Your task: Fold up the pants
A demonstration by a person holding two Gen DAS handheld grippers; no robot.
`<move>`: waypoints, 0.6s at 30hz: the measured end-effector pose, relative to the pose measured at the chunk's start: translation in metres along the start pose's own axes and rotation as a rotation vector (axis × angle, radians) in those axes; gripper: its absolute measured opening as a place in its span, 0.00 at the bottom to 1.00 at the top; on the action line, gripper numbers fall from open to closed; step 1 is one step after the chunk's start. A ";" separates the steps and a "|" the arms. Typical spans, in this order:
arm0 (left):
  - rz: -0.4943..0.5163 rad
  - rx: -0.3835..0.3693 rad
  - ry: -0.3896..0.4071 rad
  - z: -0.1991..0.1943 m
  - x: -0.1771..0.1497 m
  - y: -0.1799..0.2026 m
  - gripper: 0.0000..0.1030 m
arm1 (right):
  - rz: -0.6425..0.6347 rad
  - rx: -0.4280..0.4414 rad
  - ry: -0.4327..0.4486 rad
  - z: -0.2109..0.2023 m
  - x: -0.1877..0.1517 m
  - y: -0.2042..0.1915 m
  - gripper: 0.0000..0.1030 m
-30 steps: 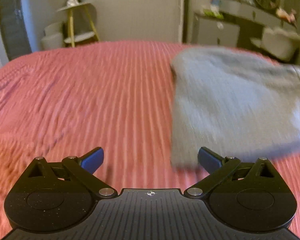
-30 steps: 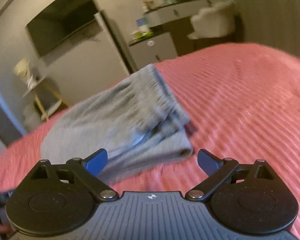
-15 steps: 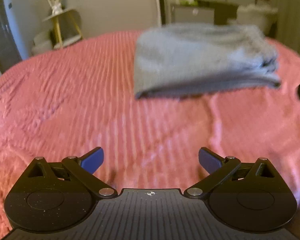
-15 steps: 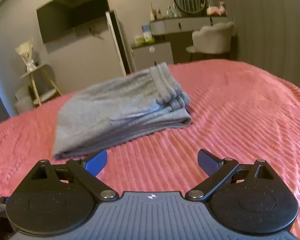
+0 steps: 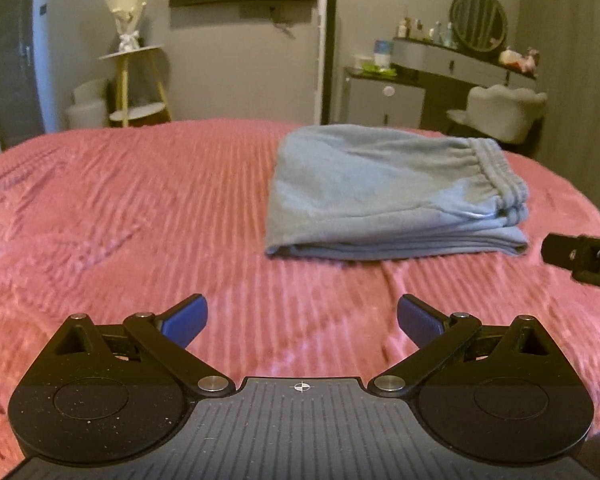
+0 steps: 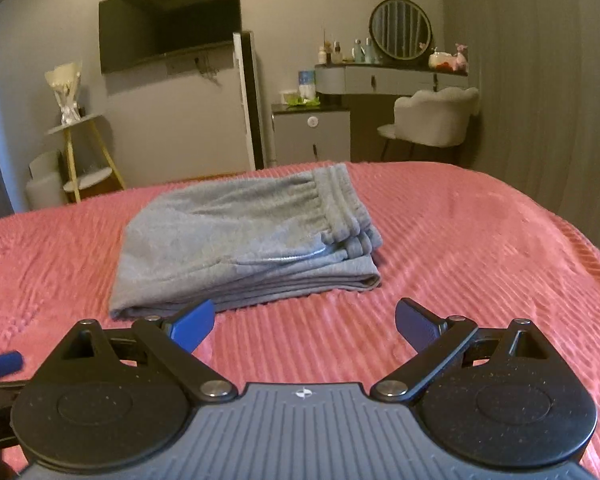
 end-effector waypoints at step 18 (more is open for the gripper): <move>0.157 -0.047 -0.033 0.043 0.005 0.025 1.00 | 0.023 0.019 -0.028 0.041 -0.013 -0.006 0.94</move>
Point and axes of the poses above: each gripper's, at about its wrist camera, not at the fingertips, and z roughly the way its jaws point, y to its right, x to its top, the point moved 5 cm from there along z, roughly the way its jaws point, and after that the axes turned 14 degrees about -z, right-handed, at the moved point
